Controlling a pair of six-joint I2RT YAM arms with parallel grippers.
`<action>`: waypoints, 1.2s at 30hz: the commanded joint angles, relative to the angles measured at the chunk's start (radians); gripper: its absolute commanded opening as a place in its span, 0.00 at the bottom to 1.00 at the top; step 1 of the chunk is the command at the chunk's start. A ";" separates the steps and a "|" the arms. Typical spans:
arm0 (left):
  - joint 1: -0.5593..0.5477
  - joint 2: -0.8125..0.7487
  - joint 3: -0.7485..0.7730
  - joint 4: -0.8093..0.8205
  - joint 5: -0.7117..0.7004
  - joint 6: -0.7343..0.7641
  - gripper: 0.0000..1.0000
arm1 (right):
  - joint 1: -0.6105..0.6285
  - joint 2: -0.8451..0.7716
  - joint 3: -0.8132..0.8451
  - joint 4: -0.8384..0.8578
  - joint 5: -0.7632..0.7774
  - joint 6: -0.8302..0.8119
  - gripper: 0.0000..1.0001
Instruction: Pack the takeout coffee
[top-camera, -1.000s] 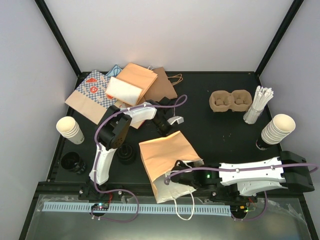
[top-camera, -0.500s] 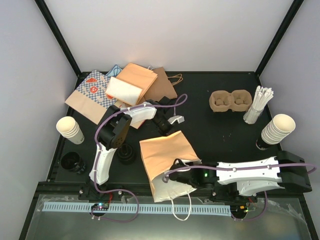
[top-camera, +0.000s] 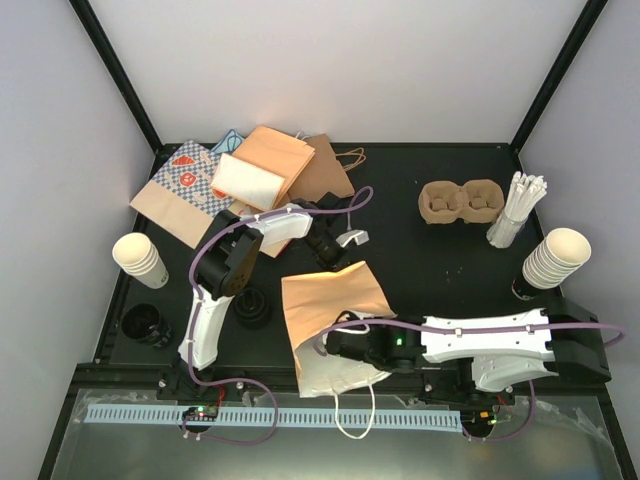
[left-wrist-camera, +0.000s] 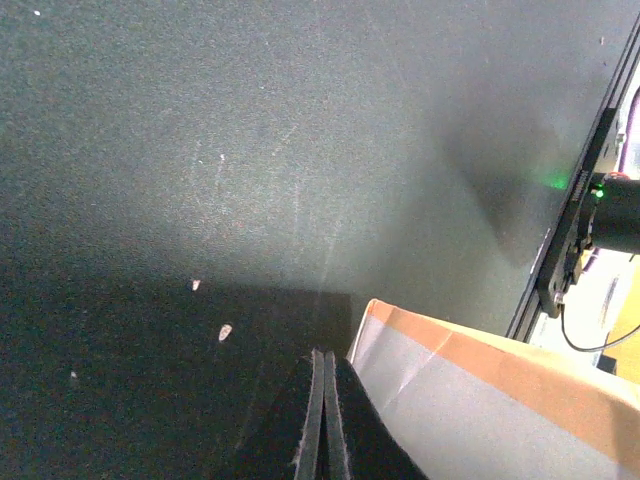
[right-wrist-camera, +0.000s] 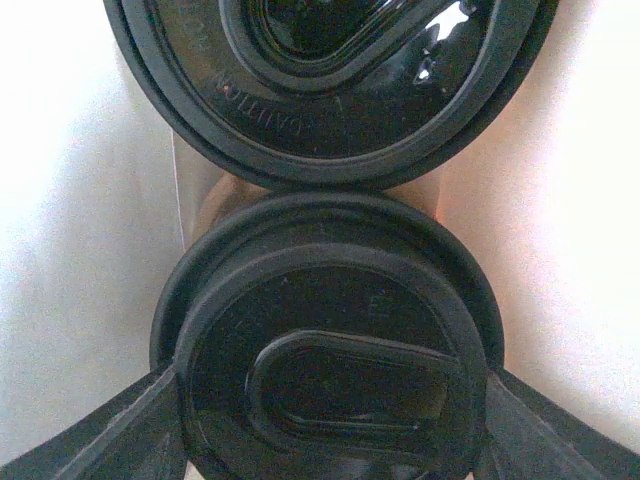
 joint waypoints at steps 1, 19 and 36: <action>-0.021 -0.025 -0.001 -0.072 0.089 -0.025 0.02 | -0.033 -0.011 0.063 -0.072 0.077 0.036 0.46; 0.004 -0.003 0.056 -0.009 0.091 -0.107 0.26 | -0.029 -0.058 0.045 -0.084 0.039 0.059 0.46; -0.031 0.163 0.262 -0.020 0.186 -0.081 0.47 | -0.022 -0.071 0.006 -0.046 0.008 0.045 0.47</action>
